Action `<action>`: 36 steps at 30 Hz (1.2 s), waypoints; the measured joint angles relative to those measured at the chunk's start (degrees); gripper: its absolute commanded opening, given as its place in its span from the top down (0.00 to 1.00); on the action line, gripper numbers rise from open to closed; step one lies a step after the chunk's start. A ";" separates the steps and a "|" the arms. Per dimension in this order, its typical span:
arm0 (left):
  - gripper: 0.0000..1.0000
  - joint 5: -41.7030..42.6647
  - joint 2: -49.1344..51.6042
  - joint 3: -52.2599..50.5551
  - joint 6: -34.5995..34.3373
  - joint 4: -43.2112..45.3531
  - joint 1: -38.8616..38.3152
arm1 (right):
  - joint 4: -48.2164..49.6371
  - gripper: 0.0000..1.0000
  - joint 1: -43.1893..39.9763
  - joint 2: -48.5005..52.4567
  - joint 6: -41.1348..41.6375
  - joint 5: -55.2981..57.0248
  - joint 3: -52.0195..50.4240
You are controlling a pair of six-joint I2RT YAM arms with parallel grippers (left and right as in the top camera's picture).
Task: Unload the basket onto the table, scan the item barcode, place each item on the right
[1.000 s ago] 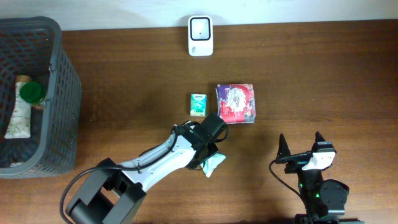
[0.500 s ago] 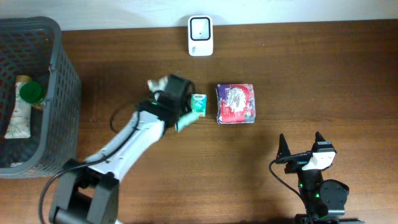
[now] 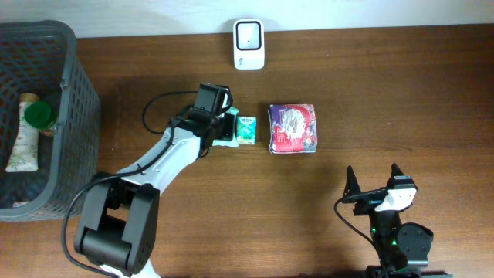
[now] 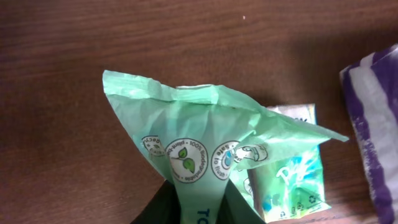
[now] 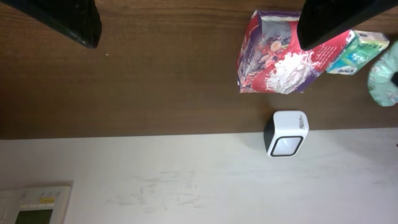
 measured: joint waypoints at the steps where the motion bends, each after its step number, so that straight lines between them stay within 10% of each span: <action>1: 0.41 0.17 0.07 0.00 0.04 0.13 0.00 | 0.02 0.01 0.00 0.00 0.00 0.00 0.00; 10: 0.30 0.66 -11.91 5.29 0.31 -1.92 0.02 | 0.02 0.01 0.00 0.02 0.00 0.00 0.00; 13: 0.00 0.44 -24.92 7.45 0.20 -2.36 0.83 | 0.02 0.01 0.00 0.00 0.02 0.02 0.00; 21: 0.01 -18.88 -45.97 8.09 0.50 -9.99 14.62 | 0.02 0.01 0.00 0.00 0.00 0.00 0.00; 36: 0.01 -19.71 -25.51 7.98 -14.95 -23.80 57.94 | 0.02 0.01 0.00 0.00 -0.02 0.02 0.00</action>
